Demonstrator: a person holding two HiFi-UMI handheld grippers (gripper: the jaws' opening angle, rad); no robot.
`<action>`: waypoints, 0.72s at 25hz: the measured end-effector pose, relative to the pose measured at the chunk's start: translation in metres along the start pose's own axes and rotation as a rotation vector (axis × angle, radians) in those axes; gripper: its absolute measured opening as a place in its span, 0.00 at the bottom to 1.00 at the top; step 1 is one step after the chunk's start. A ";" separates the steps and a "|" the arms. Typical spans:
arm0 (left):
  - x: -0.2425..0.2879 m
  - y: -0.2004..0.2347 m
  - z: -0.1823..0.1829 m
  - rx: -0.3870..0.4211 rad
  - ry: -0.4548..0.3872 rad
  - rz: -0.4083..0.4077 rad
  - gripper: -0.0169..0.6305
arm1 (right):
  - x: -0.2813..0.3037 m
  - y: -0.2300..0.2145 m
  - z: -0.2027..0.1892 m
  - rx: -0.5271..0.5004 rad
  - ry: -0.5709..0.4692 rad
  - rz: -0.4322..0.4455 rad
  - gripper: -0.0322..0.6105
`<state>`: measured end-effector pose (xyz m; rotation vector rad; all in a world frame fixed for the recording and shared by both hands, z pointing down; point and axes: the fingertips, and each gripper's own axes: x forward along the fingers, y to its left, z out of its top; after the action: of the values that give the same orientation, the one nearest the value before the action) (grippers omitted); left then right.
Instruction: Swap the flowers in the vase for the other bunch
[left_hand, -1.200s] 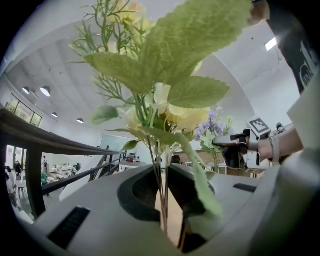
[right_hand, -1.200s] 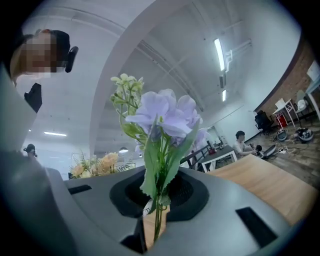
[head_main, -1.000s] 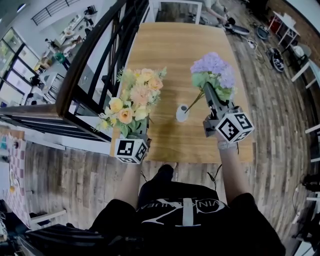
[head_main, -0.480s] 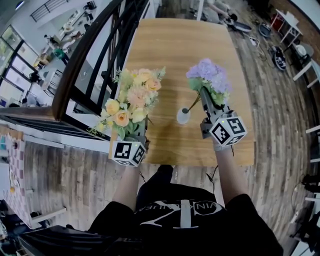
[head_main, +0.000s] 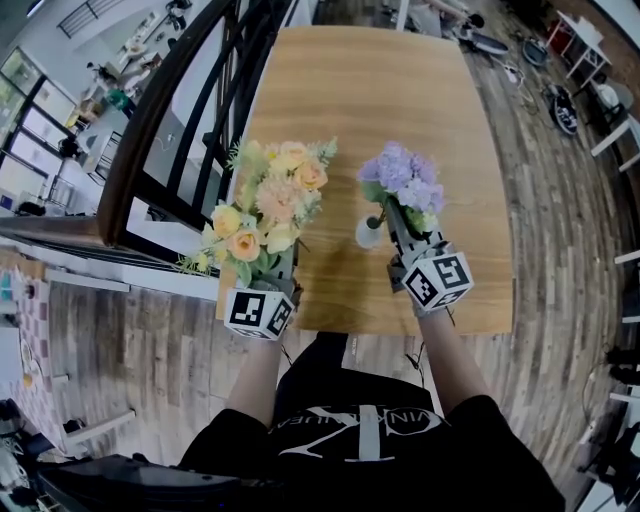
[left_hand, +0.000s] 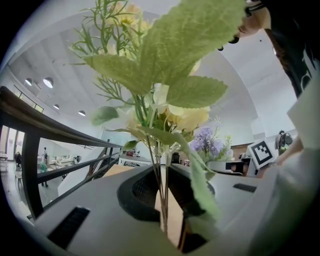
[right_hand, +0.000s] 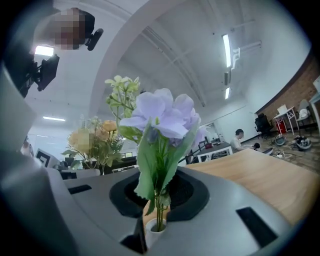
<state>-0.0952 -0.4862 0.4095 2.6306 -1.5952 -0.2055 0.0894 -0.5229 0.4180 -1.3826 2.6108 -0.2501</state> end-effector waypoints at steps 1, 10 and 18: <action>-0.001 0.001 -0.003 -0.002 0.004 0.001 0.09 | 0.002 0.002 -0.004 -0.005 0.008 0.000 0.14; -0.010 0.010 -0.022 -0.023 0.035 0.012 0.09 | 0.004 0.009 -0.027 -0.020 0.041 0.007 0.14; -0.006 0.011 -0.018 -0.041 0.022 0.009 0.09 | 0.005 0.014 -0.025 -0.045 0.047 0.040 0.18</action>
<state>-0.1052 -0.4866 0.4292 2.5860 -1.5781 -0.2055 0.0697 -0.5172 0.4388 -1.3534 2.6945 -0.2227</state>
